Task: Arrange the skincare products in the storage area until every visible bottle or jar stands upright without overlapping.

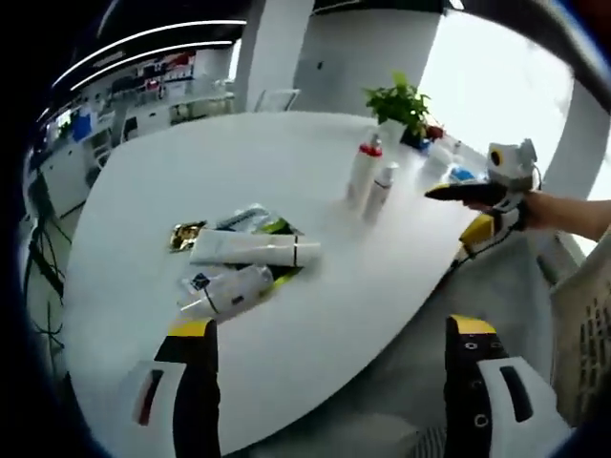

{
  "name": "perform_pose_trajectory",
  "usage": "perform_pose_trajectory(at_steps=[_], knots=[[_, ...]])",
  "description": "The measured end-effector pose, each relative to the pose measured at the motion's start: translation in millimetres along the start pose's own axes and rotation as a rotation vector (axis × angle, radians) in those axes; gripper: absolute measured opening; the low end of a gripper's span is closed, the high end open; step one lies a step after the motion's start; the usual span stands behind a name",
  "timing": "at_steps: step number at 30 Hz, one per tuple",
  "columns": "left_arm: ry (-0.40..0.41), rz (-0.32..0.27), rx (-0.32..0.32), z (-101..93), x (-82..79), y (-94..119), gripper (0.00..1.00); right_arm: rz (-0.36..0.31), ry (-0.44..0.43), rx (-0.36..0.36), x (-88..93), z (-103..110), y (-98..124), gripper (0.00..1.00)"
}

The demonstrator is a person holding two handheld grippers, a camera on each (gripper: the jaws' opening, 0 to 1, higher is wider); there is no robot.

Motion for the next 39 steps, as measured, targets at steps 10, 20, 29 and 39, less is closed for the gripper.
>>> perform_pose_trajectory(at_steps=[10, 20, 29, 39], knots=[[0.036, -0.011, -0.031, 8.3, 12.5, 9, 0.97, -0.005, -0.018, 0.02, 3.7, 7, 4, 0.99], [0.037, -0.013, -0.03, 7.8, 11.0, 7, 0.97, 0.014, -0.013, 0.017, 4.8, 8, 2, 0.99], [0.051, -0.024, -0.037, 10.7, 10.3, 6, 0.97, 0.038, -0.013, 0.005, 4.7, 8, -2, 0.98], [0.05, -0.032, -0.026, 9.2, 10.1, 3, 0.96, 0.057, 0.031, -0.055, -17.5, 10, -31, 0.94]])
Point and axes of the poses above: the point that each gripper's makers call its tool centre point, and the gripper's own axes: y roughly backward along the fingers, z roughly to its left, x roughly out of its underside, the point moved 9 cm from there along y, roughly backward along the fingers, and after that the axes turned 2 degrees about y, right-handed, at the moved point
